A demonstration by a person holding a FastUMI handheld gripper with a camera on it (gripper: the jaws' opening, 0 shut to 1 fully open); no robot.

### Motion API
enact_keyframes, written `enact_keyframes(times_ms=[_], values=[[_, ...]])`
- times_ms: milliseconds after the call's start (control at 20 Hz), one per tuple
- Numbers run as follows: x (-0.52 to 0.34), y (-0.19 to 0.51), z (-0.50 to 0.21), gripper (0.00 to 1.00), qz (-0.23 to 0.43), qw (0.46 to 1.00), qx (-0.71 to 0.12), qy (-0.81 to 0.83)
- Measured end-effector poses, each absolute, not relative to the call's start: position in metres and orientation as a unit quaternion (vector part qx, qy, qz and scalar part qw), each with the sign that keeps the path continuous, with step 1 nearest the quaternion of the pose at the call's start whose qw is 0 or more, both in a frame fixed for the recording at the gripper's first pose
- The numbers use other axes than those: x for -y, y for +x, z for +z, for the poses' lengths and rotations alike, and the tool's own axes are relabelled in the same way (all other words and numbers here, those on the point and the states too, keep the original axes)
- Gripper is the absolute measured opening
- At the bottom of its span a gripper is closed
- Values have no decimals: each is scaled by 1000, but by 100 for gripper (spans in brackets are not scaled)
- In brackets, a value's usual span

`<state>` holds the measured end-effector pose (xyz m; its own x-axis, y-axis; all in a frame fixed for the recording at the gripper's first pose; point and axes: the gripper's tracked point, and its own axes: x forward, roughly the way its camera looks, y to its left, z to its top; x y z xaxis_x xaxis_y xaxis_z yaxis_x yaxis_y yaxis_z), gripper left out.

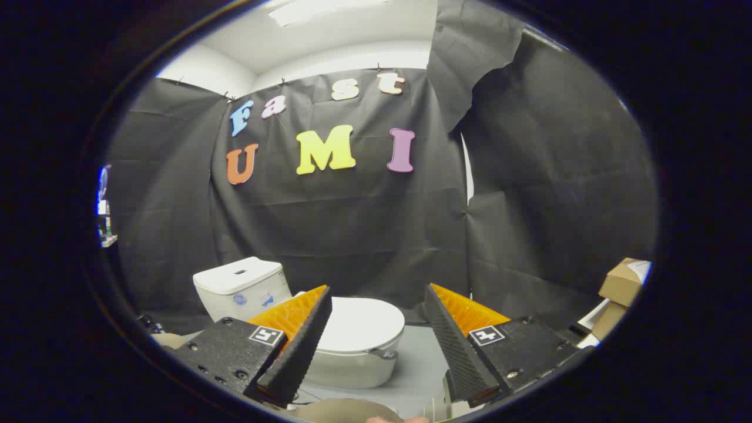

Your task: Open the toilet lid.

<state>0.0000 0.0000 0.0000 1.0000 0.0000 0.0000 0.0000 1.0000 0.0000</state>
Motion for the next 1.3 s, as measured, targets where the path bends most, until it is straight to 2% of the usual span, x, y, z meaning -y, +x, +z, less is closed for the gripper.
enact_keyframes(times_ms=[1000, 1300], values=[[-17, 11, -21, 100, 6, 1000, -24, -15], [-24, 21, -49, 100, -1, 997, -54, -50]])
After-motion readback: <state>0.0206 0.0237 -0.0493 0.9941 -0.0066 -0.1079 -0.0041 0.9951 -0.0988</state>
